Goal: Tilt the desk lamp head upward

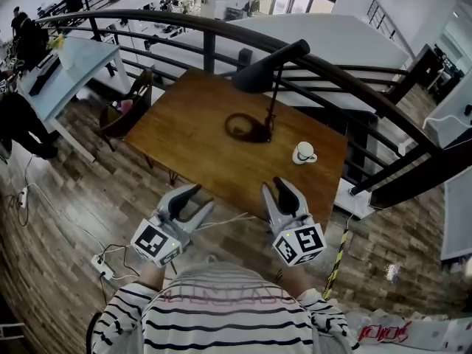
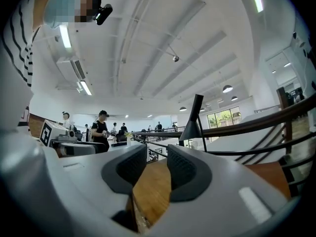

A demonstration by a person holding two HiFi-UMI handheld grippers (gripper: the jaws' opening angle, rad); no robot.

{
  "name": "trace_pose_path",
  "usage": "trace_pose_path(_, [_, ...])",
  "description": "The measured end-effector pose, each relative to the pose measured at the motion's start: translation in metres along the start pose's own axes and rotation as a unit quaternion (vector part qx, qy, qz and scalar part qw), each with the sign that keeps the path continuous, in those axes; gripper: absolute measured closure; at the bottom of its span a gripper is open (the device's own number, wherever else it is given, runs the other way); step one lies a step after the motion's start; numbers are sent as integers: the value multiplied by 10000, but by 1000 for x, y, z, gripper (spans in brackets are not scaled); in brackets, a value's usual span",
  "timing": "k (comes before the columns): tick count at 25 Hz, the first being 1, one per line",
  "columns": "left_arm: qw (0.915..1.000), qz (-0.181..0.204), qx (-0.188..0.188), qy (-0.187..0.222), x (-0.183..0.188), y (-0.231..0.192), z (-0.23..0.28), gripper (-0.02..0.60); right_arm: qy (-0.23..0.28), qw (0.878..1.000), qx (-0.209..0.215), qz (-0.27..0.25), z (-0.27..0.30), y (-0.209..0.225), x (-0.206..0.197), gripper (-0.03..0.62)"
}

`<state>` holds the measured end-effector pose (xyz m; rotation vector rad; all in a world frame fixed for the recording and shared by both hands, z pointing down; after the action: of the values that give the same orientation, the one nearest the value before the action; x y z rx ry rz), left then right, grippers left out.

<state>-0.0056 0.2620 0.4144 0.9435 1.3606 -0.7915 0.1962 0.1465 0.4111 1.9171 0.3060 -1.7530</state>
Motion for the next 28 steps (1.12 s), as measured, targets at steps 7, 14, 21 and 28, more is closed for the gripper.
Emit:
trace_pose_path(7, [9998,-121,-140,-10,-9,-35,-5,380,-111,9998,-187,17,23,-7,-10,465])
trace_pose_path(14, [9995,-285,-159,-19,-21,-60,24,380,-261,9993,-242,71,53,21,-10,464])
trace_pose_path(21, [9996,-257,-50,-57,-16,-102,73,380,-356,9992,-175,46,102,65,2,454])
trace_pose_path(28, [9998,-198,-2,-70,-17,-131,132,380,-287,9992,-250,107,137,127,13,451])
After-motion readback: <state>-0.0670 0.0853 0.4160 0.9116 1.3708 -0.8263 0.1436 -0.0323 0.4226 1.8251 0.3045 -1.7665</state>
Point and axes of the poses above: the fingertips, and each gripper's own axes: z forward along the fingers, y to its right, x out of its top, the point moved 7 cm from there along -z, backward along the fingers, and after that the axes turned 6 degrees about z, right-handed, at the moved point
